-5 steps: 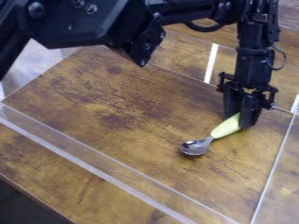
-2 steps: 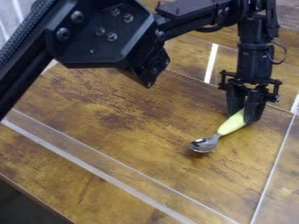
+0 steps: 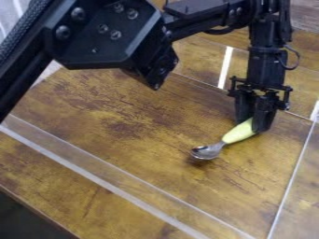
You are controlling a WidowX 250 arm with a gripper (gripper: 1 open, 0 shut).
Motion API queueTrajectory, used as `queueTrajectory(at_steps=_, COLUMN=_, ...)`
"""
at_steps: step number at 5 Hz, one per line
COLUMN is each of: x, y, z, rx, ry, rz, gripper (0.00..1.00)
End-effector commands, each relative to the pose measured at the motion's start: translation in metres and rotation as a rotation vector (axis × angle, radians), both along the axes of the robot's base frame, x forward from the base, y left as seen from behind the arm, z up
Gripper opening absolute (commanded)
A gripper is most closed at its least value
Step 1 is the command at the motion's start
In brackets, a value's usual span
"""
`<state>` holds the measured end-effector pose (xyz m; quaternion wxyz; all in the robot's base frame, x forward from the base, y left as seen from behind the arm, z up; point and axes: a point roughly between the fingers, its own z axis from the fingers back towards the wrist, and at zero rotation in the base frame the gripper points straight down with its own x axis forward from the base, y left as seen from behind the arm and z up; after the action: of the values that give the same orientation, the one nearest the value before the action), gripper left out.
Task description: Move the green spoon to the left
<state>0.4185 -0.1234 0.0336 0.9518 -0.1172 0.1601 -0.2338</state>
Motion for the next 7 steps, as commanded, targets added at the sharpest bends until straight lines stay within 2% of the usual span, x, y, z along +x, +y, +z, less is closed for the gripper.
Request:
queueTrajectory(at_steps=1, x=0.004, y=0.020, z=0.041, rx=-0.005, ry=-0.080, rz=-0.019, gripper=0.00)
queueTrajectory(at_steps=3, x=-0.013, y=0.002, z=0.038, rx=0.004, ry=-0.056, rz=-0.031, gripper=0.00)
queueTrajectory(at_steps=5, x=-0.018, y=0.006, z=0.035, rx=0.004, ry=-0.030, rz=-0.074, gripper=0.00)
queueTrajectory(at_steps=7, x=-0.031, y=-0.001, z=0.050, rx=-0.004, ry=-0.009, rz=-0.079, gripper=0.00)
